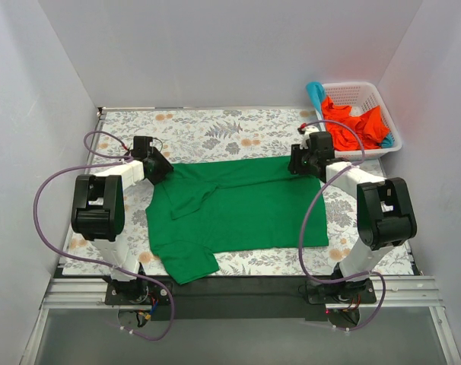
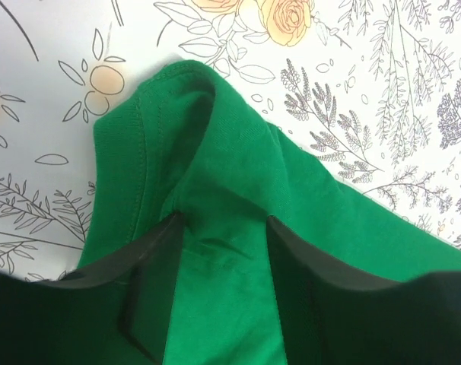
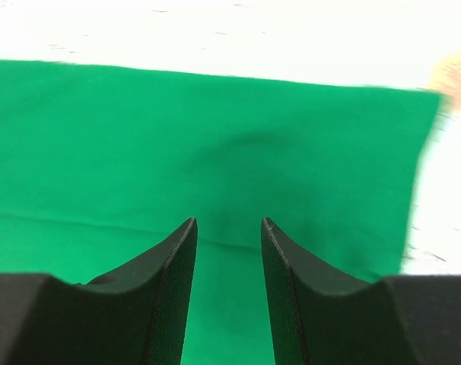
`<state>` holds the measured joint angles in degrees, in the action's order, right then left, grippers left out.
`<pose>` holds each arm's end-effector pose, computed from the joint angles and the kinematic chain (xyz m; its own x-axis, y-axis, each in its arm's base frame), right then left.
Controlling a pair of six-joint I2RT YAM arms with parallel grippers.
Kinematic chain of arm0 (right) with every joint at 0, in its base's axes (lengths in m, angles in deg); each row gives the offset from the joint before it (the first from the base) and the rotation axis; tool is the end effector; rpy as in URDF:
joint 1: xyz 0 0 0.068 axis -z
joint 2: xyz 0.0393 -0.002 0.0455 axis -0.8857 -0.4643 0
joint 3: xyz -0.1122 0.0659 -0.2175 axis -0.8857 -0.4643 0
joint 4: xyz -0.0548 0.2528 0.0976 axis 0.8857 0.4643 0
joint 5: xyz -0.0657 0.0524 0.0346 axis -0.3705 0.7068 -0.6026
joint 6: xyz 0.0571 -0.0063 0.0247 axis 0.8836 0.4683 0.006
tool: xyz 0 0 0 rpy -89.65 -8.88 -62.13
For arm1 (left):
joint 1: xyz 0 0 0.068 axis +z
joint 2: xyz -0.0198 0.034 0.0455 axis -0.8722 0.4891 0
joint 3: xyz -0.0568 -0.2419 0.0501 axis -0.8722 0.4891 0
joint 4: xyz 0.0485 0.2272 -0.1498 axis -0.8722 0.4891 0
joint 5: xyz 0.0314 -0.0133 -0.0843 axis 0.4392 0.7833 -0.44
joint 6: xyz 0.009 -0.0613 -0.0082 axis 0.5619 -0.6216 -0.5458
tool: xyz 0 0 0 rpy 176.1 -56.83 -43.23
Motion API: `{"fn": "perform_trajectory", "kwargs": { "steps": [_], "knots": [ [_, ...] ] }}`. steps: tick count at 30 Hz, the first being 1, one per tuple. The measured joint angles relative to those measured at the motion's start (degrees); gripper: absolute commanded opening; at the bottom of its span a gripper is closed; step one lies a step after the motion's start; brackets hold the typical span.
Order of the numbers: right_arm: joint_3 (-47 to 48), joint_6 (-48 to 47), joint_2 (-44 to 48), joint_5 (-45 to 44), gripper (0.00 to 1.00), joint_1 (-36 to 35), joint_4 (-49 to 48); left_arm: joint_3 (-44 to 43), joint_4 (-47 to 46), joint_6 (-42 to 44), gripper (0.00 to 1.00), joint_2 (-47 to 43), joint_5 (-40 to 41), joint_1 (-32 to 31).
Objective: Fold and stack the t-shirts
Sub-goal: Fold the tshirt
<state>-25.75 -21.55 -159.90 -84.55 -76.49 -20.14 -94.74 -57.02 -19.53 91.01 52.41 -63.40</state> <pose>0.3700 0.0977 0.1586 -0.6347 -0.0415 -0.7716 -0.2384 0.9604 0.1444 0.3742 -0.0176 0.1162 -0.1847 -0.9784 -0.0925 -0.8022 0.2044 -0.5610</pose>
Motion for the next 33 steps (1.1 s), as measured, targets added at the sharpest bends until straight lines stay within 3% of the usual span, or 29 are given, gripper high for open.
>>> {"fn": "perform_trajectory", "kwargs": {
  "steps": [4,10,13,16,18,19,25,33],
  "knots": [
    [-1.27,-0.13,0.52,-0.61,0.46,3.3,-0.02,-0.02,-0.59,0.61,0.22,0.81,0.31,0.0],
    [-1.25,-0.72,0.55,-0.83,0.46,4.26,0.04,1.38,0.79,3.65,0.19,-0.63,6.01,0.07],
    [-0.07,-0.9,0.24,-0.9,0.46,4.81,0.13,3.04,1.81,5.92,0.23,-2.51,9.7,0.76],
    [2.99,-0.92,-1.42,-1.09,0.47,5.11,0.04,3.21,3.1,8.07,0.35,-3.15,12.63,1.68],
    [6.03,-0.87,-3.48,-0.66,0.47,5.55,0.02,3.15,3.41,8.87,0.46,-3.3,13.51,2.01],
    [6.56,-0.87,-3.87,-0.57,0.47,5.6,-0.02,2.89,3.74,9.29,0.64,-3.37,13.68,2.16],
    [18.93,-0.98,-15.52,5.18,0.51,6.64,-0.35,2.27,5.25,8.74,0.65,-7.21,14.64,2.62],
    [25.49,-1.14,-24.41,9.64,0.51,6.64,0.37,2.64,3.69,4.9,0.66,-8.37,14.45,10.27]
  ]
}}
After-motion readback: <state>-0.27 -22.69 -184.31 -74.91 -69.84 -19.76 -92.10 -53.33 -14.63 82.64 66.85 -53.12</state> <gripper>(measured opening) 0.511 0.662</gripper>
